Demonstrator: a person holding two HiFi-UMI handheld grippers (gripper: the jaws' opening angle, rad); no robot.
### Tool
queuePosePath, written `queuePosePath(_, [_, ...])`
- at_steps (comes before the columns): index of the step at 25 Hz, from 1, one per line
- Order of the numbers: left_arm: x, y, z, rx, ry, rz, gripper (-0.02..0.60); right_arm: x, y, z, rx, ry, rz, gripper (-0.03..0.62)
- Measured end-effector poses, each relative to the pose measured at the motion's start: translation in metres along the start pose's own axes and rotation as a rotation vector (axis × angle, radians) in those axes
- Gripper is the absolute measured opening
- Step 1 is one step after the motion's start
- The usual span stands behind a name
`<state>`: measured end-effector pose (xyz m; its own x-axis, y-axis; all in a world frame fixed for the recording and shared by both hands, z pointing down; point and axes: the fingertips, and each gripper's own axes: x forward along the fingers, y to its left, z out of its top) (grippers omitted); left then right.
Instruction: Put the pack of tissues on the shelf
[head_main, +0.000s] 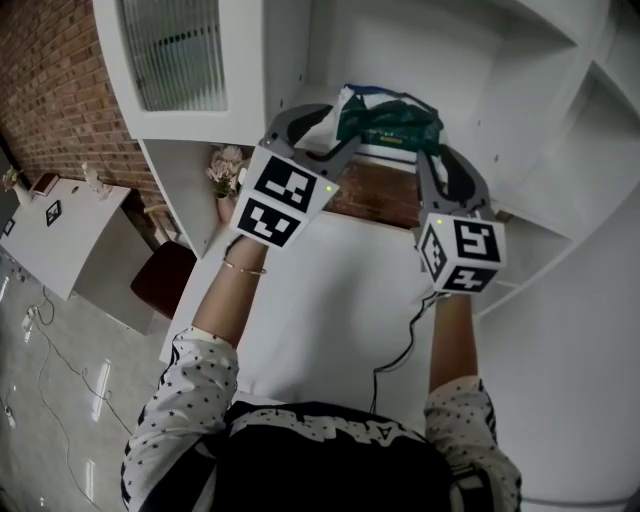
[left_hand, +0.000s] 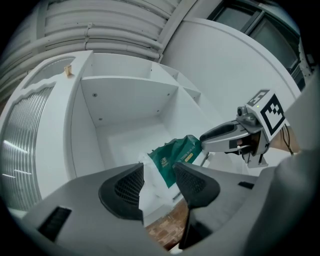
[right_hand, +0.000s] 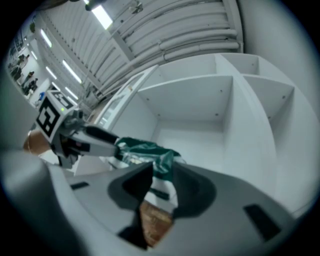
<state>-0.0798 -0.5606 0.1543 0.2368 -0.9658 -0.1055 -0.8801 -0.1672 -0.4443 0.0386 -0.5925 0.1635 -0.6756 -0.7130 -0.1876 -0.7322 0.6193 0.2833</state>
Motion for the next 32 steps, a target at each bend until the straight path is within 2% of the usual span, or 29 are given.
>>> queuePosePath(4, [-0.005, 0.003, -0.005, 0.023, 0.029, 0.027, 0.224, 0.001, 0.000, 0.000, -0.007, 0.005, 0.002, 0.135])
queuePosePath(14, [0.005, 0.003, -0.013, 0.055, 0.094, 0.039, 0.158, 0.006, 0.003, -0.003, -0.040, 0.027, 0.017, 0.133])
queuePosePath(26, [0.020, 0.002, -0.026, 0.070, 0.128, 0.051, 0.150, 0.014, -0.001, -0.016, -0.055, 0.068, 0.021, 0.133])
queuePosePath(32, [0.023, 0.002, -0.029, 0.052, 0.133, 0.048, 0.150, 0.016, -0.001, -0.018, -0.048, 0.080, 0.023, 0.133])
